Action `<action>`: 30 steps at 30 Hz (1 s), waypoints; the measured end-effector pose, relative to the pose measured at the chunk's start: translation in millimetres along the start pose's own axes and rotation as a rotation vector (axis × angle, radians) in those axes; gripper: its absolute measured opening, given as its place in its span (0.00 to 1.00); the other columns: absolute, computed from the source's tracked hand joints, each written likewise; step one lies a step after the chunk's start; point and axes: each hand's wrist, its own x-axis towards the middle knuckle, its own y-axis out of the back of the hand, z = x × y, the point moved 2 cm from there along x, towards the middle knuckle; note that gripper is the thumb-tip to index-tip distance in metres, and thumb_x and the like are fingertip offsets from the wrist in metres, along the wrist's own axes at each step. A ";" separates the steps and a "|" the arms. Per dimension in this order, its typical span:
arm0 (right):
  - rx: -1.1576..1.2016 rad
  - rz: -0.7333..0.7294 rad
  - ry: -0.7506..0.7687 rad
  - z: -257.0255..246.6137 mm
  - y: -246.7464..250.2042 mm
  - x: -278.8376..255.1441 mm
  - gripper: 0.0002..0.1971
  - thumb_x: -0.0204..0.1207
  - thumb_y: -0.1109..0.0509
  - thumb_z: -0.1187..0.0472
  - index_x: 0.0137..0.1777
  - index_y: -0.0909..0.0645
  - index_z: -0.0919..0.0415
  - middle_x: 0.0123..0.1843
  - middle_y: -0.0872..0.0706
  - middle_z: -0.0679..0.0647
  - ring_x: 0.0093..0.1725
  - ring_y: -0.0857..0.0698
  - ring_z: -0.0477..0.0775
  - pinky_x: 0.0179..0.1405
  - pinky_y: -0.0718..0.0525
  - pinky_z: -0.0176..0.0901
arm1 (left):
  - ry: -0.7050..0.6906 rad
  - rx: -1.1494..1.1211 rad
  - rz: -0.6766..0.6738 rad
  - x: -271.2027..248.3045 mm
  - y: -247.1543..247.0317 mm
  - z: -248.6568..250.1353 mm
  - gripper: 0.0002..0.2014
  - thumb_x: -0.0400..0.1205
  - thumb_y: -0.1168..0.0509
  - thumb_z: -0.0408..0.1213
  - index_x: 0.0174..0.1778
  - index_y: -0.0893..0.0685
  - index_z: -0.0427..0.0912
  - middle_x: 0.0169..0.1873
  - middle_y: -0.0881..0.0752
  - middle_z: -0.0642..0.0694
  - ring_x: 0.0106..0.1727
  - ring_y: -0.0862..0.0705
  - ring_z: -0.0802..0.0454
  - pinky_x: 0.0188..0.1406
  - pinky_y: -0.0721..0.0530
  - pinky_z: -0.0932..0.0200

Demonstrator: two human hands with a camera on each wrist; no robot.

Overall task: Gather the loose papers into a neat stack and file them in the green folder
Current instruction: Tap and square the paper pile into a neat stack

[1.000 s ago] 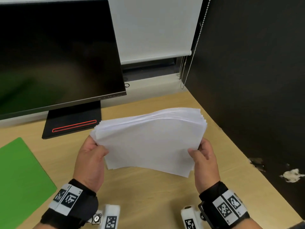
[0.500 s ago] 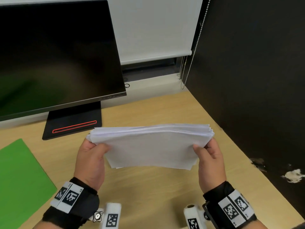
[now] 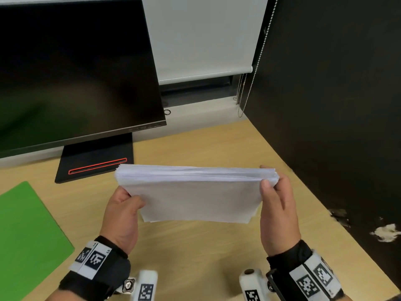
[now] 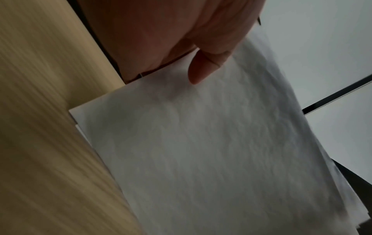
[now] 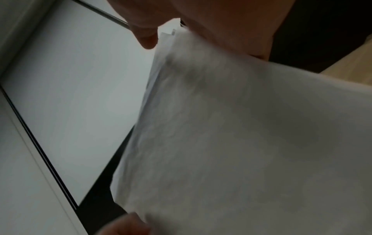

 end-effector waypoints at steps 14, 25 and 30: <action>0.068 0.263 -0.047 -14.8 -11.3 18.9 0.05 0.81 0.30 0.58 0.42 0.19 0.51 0.41 0.20 0.45 0.40 0.22 0.45 0.41 0.26 0.42 | -0.015 0.058 0.081 -1.5 3.3 -11.1 0.21 0.79 0.41 0.11 0.60 0.14 0.34 0.50 0.09 0.44 0.50 0.11 0.52 0.50 0.18 0.57; -0.062 -0.109 -0.064 10.8 12.8 -1.3 0.31 0.74 0.32 0.57 0.79 0.32 0.45 0.62 0.16 0.29 0.64 0.18 0.33 0.59 0.17 0.32 | -0.016 0.093 0.078 1.0 6.7 -15.1 0.17 0.81 0.38 0.15 0.47 0.13 0.41 0.47 0.09 0.42 0.51 0.13 0.45 0.51 0.17 0.54; -0.130 0.001 -0.094 18.4 6.6 -4.2 0.19 0.80 0.38 0.77 0.61 0.15 0.58 0.53 0.07 0.45 0.55 0.11 0.42 0.54 0.19 0.44 | -0.094 0.118 0.049 -3.3 -3.7 -9.0 0.15 0.82 0.36 0.19 0.52 0.08 0.40 0.48 0.06 0.47 0.53 0.11 0.51 0.57 0.15 0.54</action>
